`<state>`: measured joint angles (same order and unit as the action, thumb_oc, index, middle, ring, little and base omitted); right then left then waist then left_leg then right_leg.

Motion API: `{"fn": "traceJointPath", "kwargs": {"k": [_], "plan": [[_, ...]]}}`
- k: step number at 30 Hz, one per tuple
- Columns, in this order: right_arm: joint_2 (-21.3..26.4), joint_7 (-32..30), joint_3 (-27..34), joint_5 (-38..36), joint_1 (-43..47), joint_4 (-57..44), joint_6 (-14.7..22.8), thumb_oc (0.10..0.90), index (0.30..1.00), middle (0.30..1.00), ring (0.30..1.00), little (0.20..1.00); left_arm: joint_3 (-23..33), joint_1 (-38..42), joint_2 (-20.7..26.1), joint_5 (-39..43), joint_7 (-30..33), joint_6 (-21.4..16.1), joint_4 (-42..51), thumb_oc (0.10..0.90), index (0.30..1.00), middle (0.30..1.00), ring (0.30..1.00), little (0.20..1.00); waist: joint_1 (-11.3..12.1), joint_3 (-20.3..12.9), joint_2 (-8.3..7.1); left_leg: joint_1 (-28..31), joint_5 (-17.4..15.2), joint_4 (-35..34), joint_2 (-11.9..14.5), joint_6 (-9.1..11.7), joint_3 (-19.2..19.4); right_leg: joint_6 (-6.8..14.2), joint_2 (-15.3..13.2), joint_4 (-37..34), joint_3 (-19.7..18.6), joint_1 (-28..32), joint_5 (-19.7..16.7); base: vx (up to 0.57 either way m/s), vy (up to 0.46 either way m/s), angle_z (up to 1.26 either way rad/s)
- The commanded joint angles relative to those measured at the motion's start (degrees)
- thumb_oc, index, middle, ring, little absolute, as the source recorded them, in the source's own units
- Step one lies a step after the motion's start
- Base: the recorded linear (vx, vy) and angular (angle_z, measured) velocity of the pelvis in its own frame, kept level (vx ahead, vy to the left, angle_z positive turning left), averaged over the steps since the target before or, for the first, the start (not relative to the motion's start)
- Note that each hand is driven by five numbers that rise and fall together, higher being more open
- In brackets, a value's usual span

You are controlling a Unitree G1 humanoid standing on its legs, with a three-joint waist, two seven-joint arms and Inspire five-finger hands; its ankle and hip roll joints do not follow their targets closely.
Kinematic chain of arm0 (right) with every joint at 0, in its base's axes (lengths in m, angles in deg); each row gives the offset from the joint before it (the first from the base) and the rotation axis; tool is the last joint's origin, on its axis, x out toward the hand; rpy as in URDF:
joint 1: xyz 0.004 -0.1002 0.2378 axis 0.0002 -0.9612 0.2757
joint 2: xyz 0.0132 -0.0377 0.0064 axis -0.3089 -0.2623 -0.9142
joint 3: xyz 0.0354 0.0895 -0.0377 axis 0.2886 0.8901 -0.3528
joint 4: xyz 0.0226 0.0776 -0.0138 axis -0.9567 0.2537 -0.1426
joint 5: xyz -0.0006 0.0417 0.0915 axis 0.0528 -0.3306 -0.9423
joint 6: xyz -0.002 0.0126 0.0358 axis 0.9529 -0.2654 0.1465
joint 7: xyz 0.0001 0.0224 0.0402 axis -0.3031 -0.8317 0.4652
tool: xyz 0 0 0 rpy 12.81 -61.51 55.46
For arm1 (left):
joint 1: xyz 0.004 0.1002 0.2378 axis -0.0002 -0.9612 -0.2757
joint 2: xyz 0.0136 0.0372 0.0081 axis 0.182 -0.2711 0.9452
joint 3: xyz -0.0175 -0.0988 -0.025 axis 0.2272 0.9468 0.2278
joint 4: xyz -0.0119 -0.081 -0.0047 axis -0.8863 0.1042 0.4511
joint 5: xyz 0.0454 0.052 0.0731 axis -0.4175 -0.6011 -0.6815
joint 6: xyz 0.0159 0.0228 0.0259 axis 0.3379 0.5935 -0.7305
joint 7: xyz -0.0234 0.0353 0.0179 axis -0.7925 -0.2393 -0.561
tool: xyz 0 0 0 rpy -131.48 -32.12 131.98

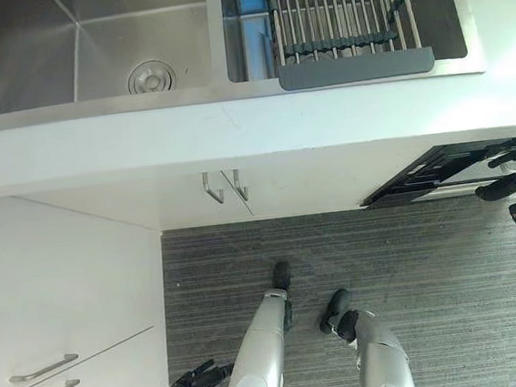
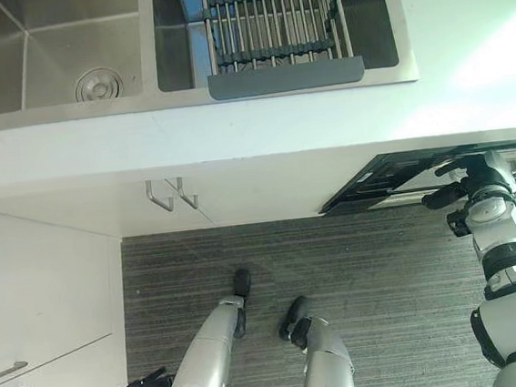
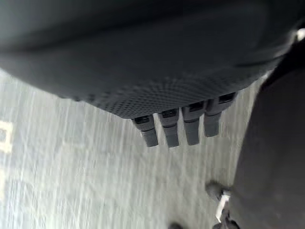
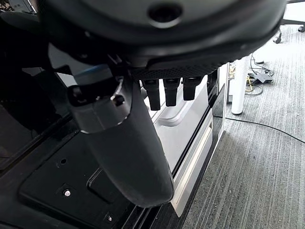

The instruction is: Place the dishes in the dishwasher.

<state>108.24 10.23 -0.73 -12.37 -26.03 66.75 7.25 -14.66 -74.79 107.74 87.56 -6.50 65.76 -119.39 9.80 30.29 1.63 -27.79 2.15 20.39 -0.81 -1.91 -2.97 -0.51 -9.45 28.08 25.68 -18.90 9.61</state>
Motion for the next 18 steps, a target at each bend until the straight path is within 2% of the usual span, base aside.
{"fn": "traceJointPath", "kwargs": {"k": [1, 3, 4, 5, 7, 8, 9, 10, 11, 13, 14, 16, 18], "plan": [[-2.38, -1.58, 2.73, -4.17, 9.89, -10.99, 12.19, 0.8, 0.9, 0.9, 0.9, 0.9, -3.77, -4.06, 2.82, 0.29, -0.47, -5.4, 1.81, 0.8, 0.9, 0.9, 0.9, 0.9, 4.48, -4.25, -0.67, 8.1, -11.86, -3.2, 0.42, -0.06, 4.95, 3.21, 1.0, 4.15, -4.09, 5.74, 9.22, -0.11, -0.073, 0.25], [-4.44, -1.14, 3.95, -4.02, 6.59, -12.29, 12.97, 0.8, 0.9, 0.9, 0.9, 0.9, -4.24, -3.89, 2.59, -6.57, 1.41, -8.51, 1.48, 0.8, 0.9, 0.9, 0.9, 0.9, 3.87, -4.93, -0.25, 8.38, -11.94, -3.2, 1.24, 0.68, 5.17, 3.39, 1.55, 1.96, -3.89, 6.99, 9.08, -0.09, -0.034, 0.15], [-6.01, -0.74, 4.69, -4.07, 4.04, -13.49, 13.26, 0.8, 0.9, 0.9, 0.9, 0.9, -5.45, -3.74, 2.81, -14.97, 5.62, -11.97, 1.04, 0.8, 0.9, 0.9, 0.9, 0.9, 3.32, -5.49, 0.08, 8.64, -11.87, -3.2, 1.96, 1.34, 5.3, 3.57, 2.07, 0.2, -3.99, 7.99, 8.84, -0.22, 0.01, -0.06], [-8.17, 0.42, 5.1, -5.25, 0.31, -15.82, 12.58, 0.8, 0.9, 0.9, 0.9, 0.9, -8.11, -3.16, 3.75, -19.2, 11.6, -17.12, 1.41, 0.8, 0.9, 0.9, 0.9, 0.9, 2.14, -6.47, 1.41, 7.91, -10.42, -3.2, 3.67, 2.0, 5.68, 3.29, 3.35, -2.48, -3.76, 8.66, 7.1, -0.21, 0.053, -0.17], [-10.54, 0.08, 5.85, -6.64, -6.37, -19.58, 12.1, 0.8, 0.9, 0.9, 0.9, 0.9, -8.15, -0.98, 4.66, -22.25, 17.09, -15.75, 4.49, 0.8, 0.9, 0.9, 0.9, 0.9, 0.41, -7.73, 2.23, 8.36, -10.19, -3.2, 4.51, 3.0, 6.78, 3.59, 3.76, -5.77, -4.13, 11.52, 6.91, -0.11, 0.047, -0.16], [-12.74, -0.42, 6.82, -8.11, -11.33, -22.15, 10.82, 0.8, 0.9, 0.9, 0.9, 0.9, -8.34, 0.28, 6.07, -25.79, 22.11, -15.09, 6.9, 0.8, 0.9, 0.9, 0.9, 0.9, -0.83, -8.54, 2.66, 8.38, -9.57, -3.2, 5.04, 3.73, 7.55, 3.7, 3.9, -7.74, -4.25, 13.39, 6.59, -0.06, -0.022, -0.15], [-15.27, -1.55, 8.1, -7.32, -16.84, -24.02, 11.77, 0.8, 0.9, 0.9, 0.9, 0.9, -7.63, 1.23, 7.82, -28.27, 24.39, -13.55, 9.48, 0.8, 0.9, 0.9, 0.9, 0.9, -1.95, -9.17, 3.11, 8.15, -9.07, -3.2, 5.69, 4.38, 8.47, 3.71, 3.91, -9.68, -4.27, 14.86, 6.24, -0.08, -0.03, -0.14], [-16.5, -2.1, 8.71, -7.6, -20.01, -24.77, 12.12, 0.8, 0.9, 0.9, 0.9, 0.9, -7.1, 1.6, 9.23, -30.14, 25.68, -13.56, 10.7, 0.8, 0.9, 0.9, 0.9, 0.9, -2.67, -9.61, 3.37, 8.11, -8.76, -3.2, 6.08, 4.74, 9.05, 3.7, 3.86, -10.74, -4.36, 15.78, 6.02, -0.06, 0.001, -0.1], [-17.04, -1.89, 9.32, -7.6, -22.57, -25.17, 12.73, 0.8, 0.9, 0.9, 0.9, 0.9, -6.67, 1.65, 10.49, -30.48, 26.26, -13.09, 11.73, 0.8, 0.9, 0.9, 0.9, 0.9, -3.21, -9.93, 3.54, 8.13, -8.51, -3.2, 6.29, 4.96, 9.54, 3.73, 3.63, -10.9, -4.53, 16.12, 6.04, -0.07, 0.021, -0.09], [-18.66, -0.88, 11.36, -7.64, -29.46, -25.85, 13.31, 0.8, 0.9, 0.9, 0.9, 0.9, -4.59, 1.47, 13.77, -32.63, 27.94, -15.49, 13.13, 0.8, 0.9, 0.9, 0.9, 0.9, -5.43, -11.21, 3.97, 8.35, -7.84, -3.2, 6.66, 5.54, 10.65, 3.79, 2.92, -10.9, -5.9, 16.6, 6.19, -0.05, 0.061, -0.15], [-19.36, 0.21, 12.23, -7.1, -33.11, -25.85, 14.01, 0.8, 0.9, 0.9, 0.9, 0.9, -3.58, 0.96, 14.97, -31.07, 27.46, -16.25, 13.83, 0.8, 0.9, 0.9, 0.9, 0.9, -6.84, -11.86, 4.16, 9.0, -7.83, -3.2, 6.67, 5.64, 11.03, 3.91, 2.54, -10.9, -7.1, 16.88, 6.16, 0.0, 0.085, -0.31], [-20.37, 0.28, 13.48, -6.97, -37.19, -25.71, 14.27, 0.8, 0.9, 0.9, 0.9, 0.9, -1.94, 0.13, 15.42, -29.37, 25.54, -18.64, 14.22, 0.8, 0.9, 0.9, 0.9, 0.9, -8.5, -12.91, 4.24, 10.15, -8.25, -3.2, 6.62, 5.62, 11.29, 4.22, 2.07, -10.9, -8.52, 16.73, 5.85, 0.0, 0.053, -0.4], [-21.43, 0.77, 14.48, -5.97, -40.51, -24.71, 14.46, 0.8, 0.9, 0.9, 0.9, 0.9, -1.56, -0.8, 15.09, -29.86, 22.81, -19.28, 15.65, 0.8, 0.9, 0.9, 0.9, 0.9, -9.83, -14.12, 4.07, 11.49, -9.03, -3.2, 6.64, 5.55, 11.59, 4.65, 1.72, -10.9, -9.63, 16.45, 5.52, 0.02, 0.011, -0.37]]}}
